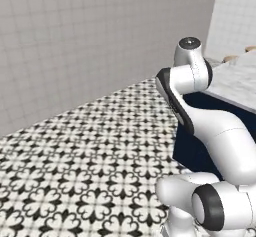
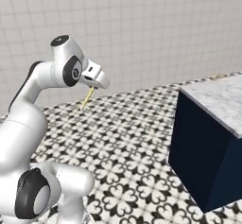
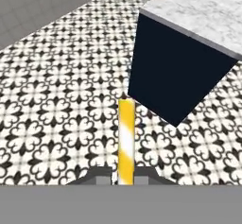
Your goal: Take a straw from the drawer in front and place it inside the glass cup on the dining counter.
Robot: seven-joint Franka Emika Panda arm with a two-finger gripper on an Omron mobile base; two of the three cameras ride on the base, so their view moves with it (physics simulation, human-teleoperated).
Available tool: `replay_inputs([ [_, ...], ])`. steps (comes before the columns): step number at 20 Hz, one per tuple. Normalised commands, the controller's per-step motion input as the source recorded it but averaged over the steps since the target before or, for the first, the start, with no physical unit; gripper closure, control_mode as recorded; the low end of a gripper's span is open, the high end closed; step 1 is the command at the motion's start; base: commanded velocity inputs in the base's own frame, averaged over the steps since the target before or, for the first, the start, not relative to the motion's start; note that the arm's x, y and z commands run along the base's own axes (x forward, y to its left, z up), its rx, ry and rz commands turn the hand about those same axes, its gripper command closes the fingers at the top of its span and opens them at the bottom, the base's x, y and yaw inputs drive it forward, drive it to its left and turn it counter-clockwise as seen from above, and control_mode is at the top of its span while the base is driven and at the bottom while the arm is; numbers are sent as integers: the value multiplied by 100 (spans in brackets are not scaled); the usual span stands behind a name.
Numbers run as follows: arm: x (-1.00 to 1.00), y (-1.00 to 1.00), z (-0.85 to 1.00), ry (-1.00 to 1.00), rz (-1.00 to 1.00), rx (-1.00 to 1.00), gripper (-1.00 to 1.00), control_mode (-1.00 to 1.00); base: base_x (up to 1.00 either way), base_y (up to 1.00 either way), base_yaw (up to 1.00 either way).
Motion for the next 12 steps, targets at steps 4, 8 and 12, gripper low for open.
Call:
replay_inputs([
  [4,0,0,0,0,0,0,100,100,100,94,-42],
  [8,0,0,0,0,0,0,100,100,100,77,-44],
  [12,0,0,0,0,0,0,100,100,100,79,-44],
])
